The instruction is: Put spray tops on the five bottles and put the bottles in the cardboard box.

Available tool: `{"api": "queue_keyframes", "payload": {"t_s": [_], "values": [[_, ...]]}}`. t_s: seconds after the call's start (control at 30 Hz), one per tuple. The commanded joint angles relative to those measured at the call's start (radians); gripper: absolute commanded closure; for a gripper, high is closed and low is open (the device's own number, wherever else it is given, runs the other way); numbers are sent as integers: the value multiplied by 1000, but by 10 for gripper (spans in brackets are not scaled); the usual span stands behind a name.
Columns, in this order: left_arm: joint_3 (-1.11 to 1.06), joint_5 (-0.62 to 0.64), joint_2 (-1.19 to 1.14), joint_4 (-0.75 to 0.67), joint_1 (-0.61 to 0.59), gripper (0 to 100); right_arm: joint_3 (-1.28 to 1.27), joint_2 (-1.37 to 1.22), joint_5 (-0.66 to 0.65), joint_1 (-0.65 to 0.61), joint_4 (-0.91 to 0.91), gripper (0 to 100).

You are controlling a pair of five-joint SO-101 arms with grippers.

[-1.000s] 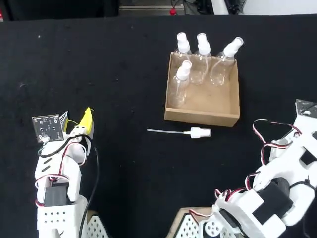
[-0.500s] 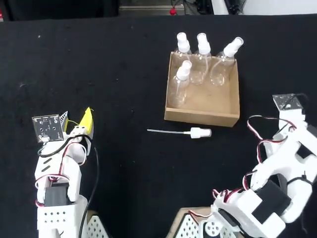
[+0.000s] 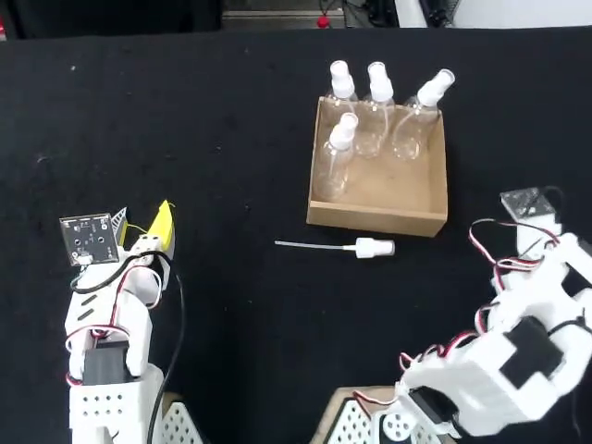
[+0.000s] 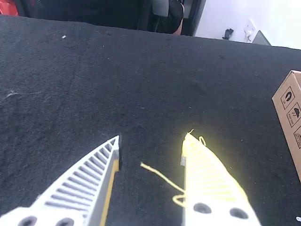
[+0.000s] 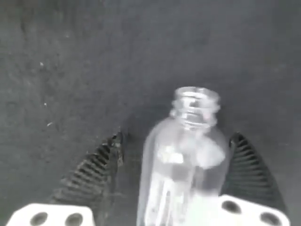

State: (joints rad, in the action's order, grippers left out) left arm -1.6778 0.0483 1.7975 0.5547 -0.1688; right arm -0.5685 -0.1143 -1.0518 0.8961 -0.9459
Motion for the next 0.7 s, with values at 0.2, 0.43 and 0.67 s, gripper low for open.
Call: {"api": "queue_keyframes", "payload": {"t_s": [0.2,0.43,0.67], "values": [[-22,8,-2,-18,12,791,159,-119,-8,98,9,825],[-22,8,-2,-18,12,791,234,-99,-6,101,-83,983],[-22,8,-2,-18,12,791,272,38,-5,28,-321,988]]}}
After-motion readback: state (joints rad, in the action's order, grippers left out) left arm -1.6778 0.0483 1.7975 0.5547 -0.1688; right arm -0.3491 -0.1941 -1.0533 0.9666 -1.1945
